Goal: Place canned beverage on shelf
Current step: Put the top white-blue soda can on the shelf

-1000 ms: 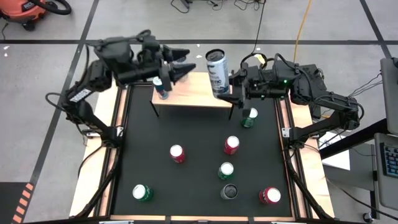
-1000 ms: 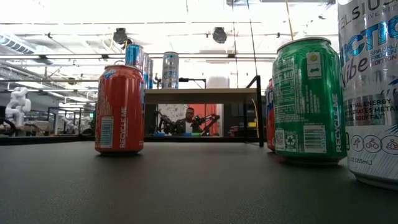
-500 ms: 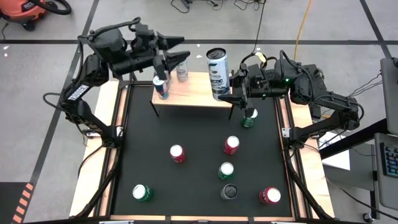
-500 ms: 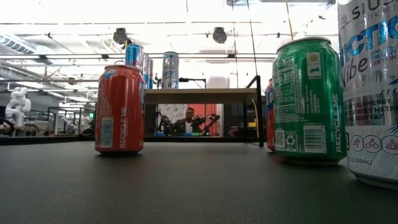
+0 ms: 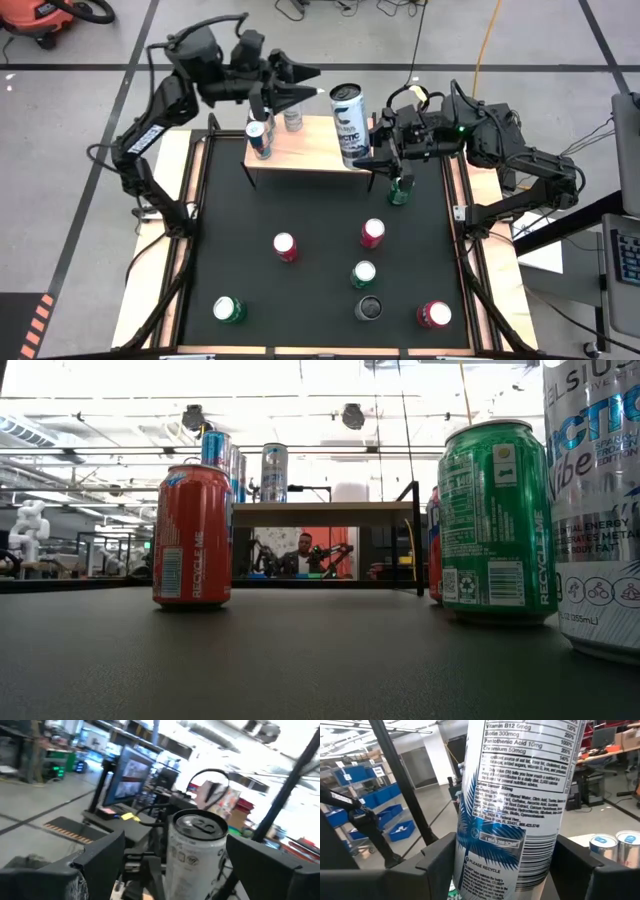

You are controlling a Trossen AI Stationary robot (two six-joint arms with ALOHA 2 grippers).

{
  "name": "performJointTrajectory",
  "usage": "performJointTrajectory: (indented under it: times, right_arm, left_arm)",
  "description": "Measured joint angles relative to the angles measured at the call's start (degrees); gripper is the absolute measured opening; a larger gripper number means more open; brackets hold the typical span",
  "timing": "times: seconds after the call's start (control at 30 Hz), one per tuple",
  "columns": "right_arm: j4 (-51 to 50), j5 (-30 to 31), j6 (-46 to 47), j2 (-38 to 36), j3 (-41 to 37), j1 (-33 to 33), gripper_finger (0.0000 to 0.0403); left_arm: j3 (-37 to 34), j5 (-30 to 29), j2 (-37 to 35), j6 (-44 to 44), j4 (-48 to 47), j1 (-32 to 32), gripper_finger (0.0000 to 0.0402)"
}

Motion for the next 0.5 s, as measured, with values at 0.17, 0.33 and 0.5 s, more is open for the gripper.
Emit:
performJointTrajectory:
  times: [0.17, 0.33, 0.5]
  right_arm:
    - [0.0, -0.6, 1.2, 0.0, 0.0, 0.0, 0.0244]
    - [0.0, -0.6, 1.5, 0.0, 0.0, 0.0, 0.0244]
    - [0.0, -0.6, 1.5, 0.0, 0.0, 0.0, 0.0244]
  left_arm:
    - [0.0, 5.8, 1.1, -0.1, 1.1, 1.7, 0.0352]
    - [0.0, 10.9, 1.1, -3.3, 1.0, 2.8, 0.0352]
    - [0.0, 13.7, 1.1, -6.1, 0.8, 2.9, 0.0352]
